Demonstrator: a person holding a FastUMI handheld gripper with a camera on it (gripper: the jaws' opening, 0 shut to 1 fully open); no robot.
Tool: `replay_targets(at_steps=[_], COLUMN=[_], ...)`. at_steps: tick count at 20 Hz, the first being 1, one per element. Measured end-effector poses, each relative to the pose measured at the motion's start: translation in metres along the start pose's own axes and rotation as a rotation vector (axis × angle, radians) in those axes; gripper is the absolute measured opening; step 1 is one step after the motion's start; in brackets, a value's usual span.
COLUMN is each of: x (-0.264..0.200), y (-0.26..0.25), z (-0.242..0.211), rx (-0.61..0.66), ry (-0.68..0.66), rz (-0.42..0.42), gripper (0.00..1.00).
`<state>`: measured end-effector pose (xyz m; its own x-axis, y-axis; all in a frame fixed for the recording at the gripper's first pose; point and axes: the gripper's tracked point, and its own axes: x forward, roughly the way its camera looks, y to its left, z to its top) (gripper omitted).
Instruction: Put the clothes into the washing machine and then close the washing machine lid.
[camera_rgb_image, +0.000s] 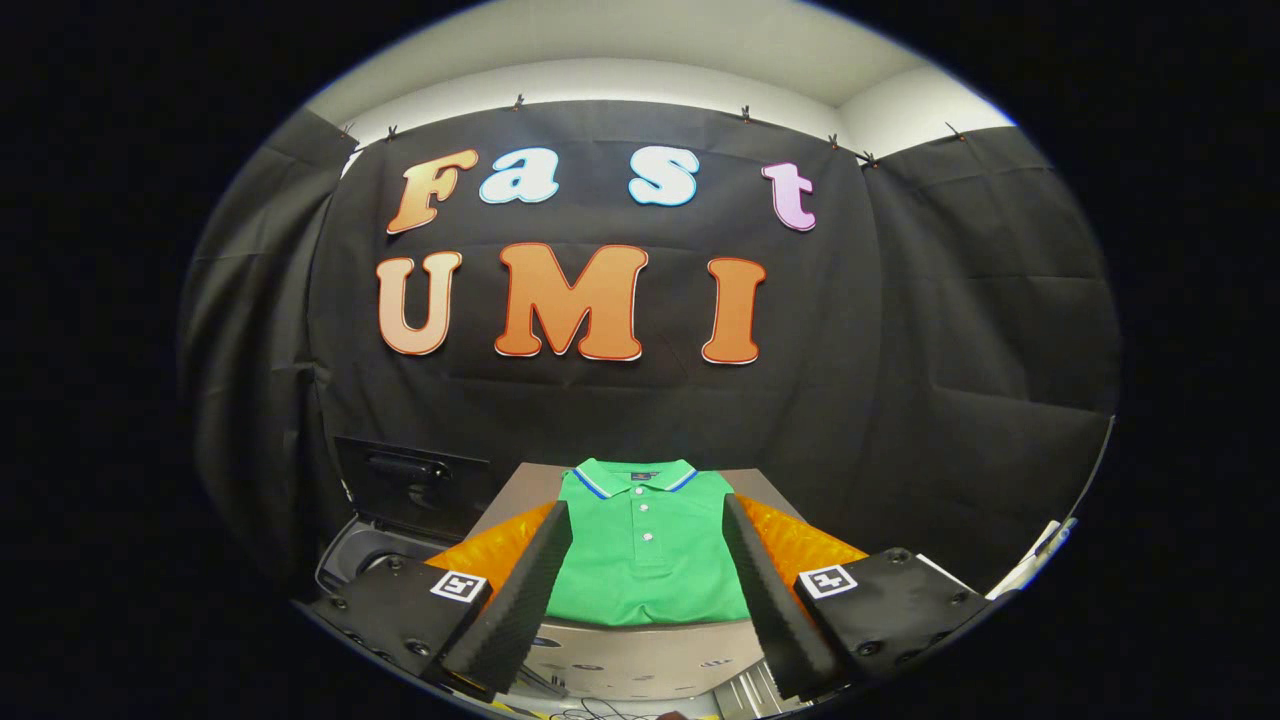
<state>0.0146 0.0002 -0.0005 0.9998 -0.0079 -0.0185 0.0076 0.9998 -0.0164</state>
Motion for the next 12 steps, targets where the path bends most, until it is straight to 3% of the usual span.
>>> replay_targets(at_steps=[6,12], x=[0.021,0.084], y=[0.001,-0.002], z=[-0.005,-0.016], rx=[-0.016,0.021], ry=[0.034,0.116], rz=[-0.004,0.008], gripper=[0.98,0.98])
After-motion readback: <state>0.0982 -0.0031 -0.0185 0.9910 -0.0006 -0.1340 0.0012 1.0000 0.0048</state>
